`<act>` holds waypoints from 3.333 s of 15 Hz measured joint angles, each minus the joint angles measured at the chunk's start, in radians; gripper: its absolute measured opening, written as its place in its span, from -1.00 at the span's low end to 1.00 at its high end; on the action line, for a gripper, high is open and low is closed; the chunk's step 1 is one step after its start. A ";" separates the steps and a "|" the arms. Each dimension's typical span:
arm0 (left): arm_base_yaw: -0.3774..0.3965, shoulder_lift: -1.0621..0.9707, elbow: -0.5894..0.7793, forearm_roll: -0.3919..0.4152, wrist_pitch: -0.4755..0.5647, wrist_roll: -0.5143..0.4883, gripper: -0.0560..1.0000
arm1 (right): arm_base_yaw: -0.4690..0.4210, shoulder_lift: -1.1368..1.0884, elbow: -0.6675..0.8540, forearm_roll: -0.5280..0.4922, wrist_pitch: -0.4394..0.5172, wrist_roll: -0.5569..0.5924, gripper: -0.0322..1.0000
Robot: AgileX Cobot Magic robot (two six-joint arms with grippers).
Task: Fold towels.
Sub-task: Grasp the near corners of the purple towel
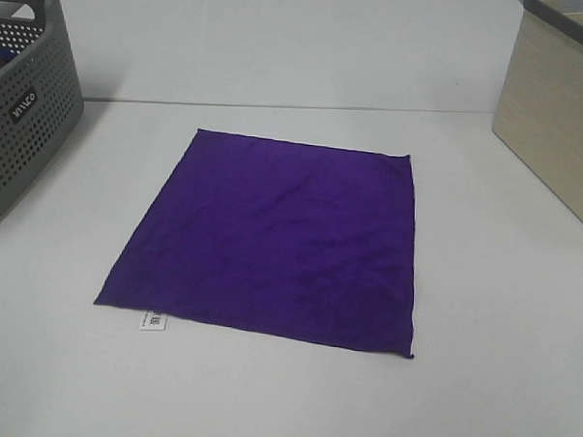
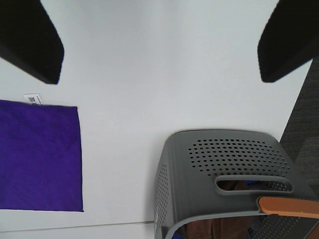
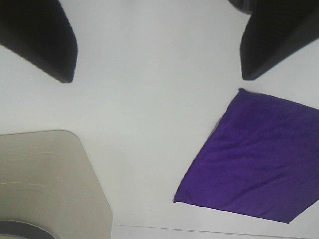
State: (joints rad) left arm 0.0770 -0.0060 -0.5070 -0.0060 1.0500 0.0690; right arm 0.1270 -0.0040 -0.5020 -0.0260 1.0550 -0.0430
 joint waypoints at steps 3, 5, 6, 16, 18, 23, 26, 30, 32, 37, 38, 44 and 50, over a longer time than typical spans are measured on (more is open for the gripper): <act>0.000 0.148 -0.094 -0.024 0.085 0.064 0.98 | 0.000 0.090 -0.072 0.000 0.033 0.019 0.71; 0.001 0.500 -0.259 0.006 0.161 0.076 0.98 | 0.000 0.375 -0.224 -0.033 0.104 0.074 0.71; 0.001 0.580 -0.304 0.006 0.164 0.079 0.98 | 0.000 0.543 -0.309 -0.072 0.149 0.111 0.71; -0.074 1.604 -0.658 -0.391 0.161 0.434 0.98 | -0.240 1.286 -0.662 0.176 0.104 -0.081 0.49; -0.074 1.706 -0.658 -0.394 0.113 0.470 0.98 | -0.479 1.289 -0.609 0.482 0.123 -0.261 0.49; -0.075 1.868 -0.658 -0.419 -0.013 0.559 0.98 | -0.546 1.322 -0.304 0.737 0.047 -0.471 0.50; -0.075 1.924 -0.661 -0.442 -0.079 0.596 0.98 | -0.546 1.322 -0.270 0.748 -0.012 -0.440 0.51; -0.075 2.042 -0.678 -0.512 -0.094 0.648 0.98 | -0.546 1.339 -0.261 0.724 0.025 -0.470 0.89; -0.075 2.076 -0.690 -0.556 -0.098 0.674 0.98 | -0.546 1.430 -0.242 0.781 0.020 -0.559 0.91; -0.075 2.114 -0.702 -0.674 -0.108 0.710 0.98 | -0.546 1.607 -0.220 0.887 -0.065 -0.742 0.92; -0.076 2.124 -0.706 -0.696 -0.098 0.712 0.98 | -0.546 1.630 -0.196 0.898 -0.095 -0.768 0.92; -0.189 2.143 -0.714 -0.725 -0.125 0.666 0.97 | -0.487 1.738 -0.113 0.946 -0.257 -0.855 0.92; -0.208 2.146 -0.716 -0.723 -0.139 0.625 0.97 | -0.289 1.893 -0.126 1.101 -0.304 -0.838 0.90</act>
State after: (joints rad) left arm -0.1310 2.1400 -1.2230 -0.7290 0.9110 0.6940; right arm -0.1620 1.8890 -0.6280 1.0750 0.7510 -0.8810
